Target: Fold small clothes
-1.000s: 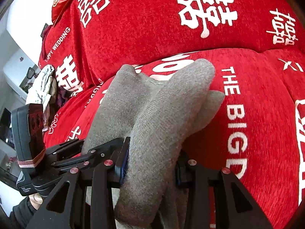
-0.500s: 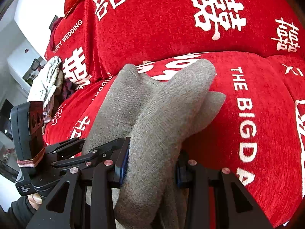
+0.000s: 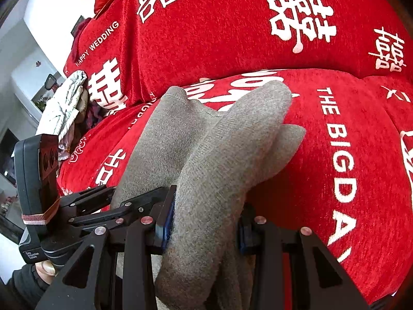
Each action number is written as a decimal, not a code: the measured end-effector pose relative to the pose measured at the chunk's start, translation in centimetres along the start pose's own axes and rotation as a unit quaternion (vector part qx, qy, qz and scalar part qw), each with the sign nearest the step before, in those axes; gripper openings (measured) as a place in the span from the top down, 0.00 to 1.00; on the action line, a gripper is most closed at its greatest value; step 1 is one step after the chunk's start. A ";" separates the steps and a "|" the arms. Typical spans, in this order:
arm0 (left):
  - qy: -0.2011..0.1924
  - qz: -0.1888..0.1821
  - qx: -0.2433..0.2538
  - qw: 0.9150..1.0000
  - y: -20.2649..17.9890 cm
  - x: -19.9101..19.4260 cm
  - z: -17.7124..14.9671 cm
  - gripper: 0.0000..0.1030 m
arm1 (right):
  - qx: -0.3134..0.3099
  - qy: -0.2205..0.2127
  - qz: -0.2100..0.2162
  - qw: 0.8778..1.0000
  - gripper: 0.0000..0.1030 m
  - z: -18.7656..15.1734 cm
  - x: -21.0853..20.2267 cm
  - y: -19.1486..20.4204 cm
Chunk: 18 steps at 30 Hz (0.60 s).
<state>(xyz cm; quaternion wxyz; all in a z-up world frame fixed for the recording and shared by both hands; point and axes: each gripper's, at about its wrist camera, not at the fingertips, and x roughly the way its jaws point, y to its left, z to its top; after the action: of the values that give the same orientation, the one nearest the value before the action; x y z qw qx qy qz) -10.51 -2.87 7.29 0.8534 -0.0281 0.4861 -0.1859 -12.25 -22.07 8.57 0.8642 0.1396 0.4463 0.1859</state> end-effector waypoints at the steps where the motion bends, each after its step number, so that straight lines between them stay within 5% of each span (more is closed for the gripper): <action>1: 0.000 -0.001 -0.002 1.000 0.2 0.1 -0.1 0.65 | 0.002 0.001 0.000 1.000 0.61 -0.1 0.1 -0.1; 9: -0.001 -0.010 -0.004 1.000 0.8 0.5 -0.5 0.63 | 0.023 0.007 0.008 1.000 0.61 -0.5 0.7 -1.6; 13: 0.013 -0.012 -0.043 0.999 3.0 1.3 -0.7 0.18 | 0.063 0.030 0.016 0.997 0.58 -1.4 1.8 -4.1; 18: 0.017 -0.045 -0.093 0.995 5.8 0.5 -1.1 0.14 | 0.112 0.020 0.024 0.993 0.43 -2.0 1.2 -6.9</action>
<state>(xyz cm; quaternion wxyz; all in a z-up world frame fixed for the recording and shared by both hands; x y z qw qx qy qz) -9.51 2.50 5.00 0.8296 -0.1260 0.5139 -0.1785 -11.92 -27.52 3.80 0.8289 0.2428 0.4784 0.1584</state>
